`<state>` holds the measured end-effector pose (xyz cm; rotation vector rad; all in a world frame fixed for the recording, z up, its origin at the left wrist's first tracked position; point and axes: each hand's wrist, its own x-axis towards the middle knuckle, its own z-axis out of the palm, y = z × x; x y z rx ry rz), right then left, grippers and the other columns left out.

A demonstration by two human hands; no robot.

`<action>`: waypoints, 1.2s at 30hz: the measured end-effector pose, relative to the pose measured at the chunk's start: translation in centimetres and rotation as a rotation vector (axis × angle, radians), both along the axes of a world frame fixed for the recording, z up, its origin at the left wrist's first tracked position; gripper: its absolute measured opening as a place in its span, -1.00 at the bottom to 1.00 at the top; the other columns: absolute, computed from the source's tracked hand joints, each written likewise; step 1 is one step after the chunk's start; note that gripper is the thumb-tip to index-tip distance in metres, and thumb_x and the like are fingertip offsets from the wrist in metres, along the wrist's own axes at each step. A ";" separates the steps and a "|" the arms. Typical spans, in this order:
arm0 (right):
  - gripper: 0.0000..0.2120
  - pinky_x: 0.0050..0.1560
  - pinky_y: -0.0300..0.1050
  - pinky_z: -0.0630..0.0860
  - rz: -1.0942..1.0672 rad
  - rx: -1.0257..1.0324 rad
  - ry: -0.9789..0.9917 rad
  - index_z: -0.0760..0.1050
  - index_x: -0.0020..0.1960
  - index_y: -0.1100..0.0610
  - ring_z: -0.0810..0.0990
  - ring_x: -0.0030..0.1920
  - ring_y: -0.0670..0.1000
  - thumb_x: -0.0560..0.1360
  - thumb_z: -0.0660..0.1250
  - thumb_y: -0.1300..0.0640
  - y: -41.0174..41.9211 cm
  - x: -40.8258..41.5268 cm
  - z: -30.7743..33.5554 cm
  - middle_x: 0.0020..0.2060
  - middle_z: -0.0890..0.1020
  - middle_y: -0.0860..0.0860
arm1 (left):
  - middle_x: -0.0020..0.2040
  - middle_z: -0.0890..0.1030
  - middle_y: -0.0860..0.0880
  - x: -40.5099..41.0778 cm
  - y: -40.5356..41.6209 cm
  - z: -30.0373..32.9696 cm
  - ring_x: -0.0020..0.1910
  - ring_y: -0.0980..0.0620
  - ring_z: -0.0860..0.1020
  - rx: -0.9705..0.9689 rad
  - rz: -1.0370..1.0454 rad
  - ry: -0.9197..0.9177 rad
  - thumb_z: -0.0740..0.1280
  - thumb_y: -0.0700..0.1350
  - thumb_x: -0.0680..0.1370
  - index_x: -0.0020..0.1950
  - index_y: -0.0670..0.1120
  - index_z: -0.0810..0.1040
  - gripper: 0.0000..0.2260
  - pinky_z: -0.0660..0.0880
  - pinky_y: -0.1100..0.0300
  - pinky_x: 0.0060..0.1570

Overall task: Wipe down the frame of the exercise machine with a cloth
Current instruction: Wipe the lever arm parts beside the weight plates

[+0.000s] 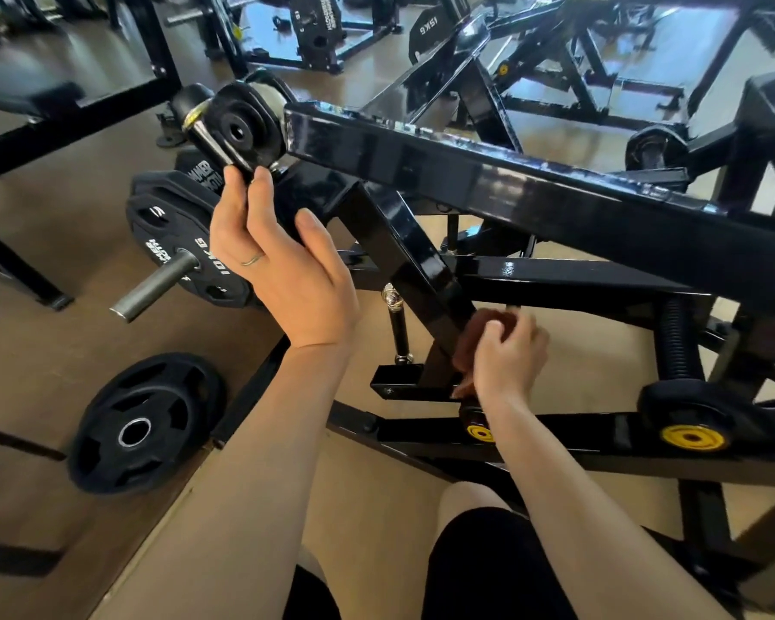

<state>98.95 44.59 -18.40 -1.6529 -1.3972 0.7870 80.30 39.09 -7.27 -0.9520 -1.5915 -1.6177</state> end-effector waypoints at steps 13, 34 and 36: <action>-0.80 0.33 -0.23 0.27 0.097 0.304 0.047 0.46 0.24 0.06 0.33 0.35 0.02 0.63 0.23 0.13 -1.7 -5.5 5.7 0.32 0.41 0.06 | 0.36 0.39 -0.43 0.3 -0.2 0.2 0.34 -0.16 0.33 0.000 0.051 0.004 0.06 -0.06 0.73 0.39 -0.38 0.43 -0.56 0.38 -0.22 0.32; -0.72 0.55 -0.03 0.25 0.084 0.627 -0.066 0.51 0.30 0.23 0.35 0.46 0.21 0.60 0.28 0.20 -4.2 -7.4 4.2 0.40 0.42 0.23 | 0.32 0.44 -0.41 -0.6 -1.5 0.2 0.30 -0.19 0.40 -0.055 -0.015 0.080 0.19 -0.11 0.69 0.37 -0.37 0.46 -0.62 0.38 -0.23 0.30; -0.70 0.47 0.17 0.35 0.016 0.556 -0.086 0.48 0.32 0.24 0.36 0.45 0.20 0.62 0.25 0.19 -4.6 -6.5 2.8 0.41 0.41 0.23 | 0.32 0.44 -0.42 -1.1 -2.0 0.1 0.30 -0.12 0.37 -0.068 -0.088 0.090 0.23 -0.07 0.69 0.36 -0.35 0.48 -0.61 0.37 -0.17 0.32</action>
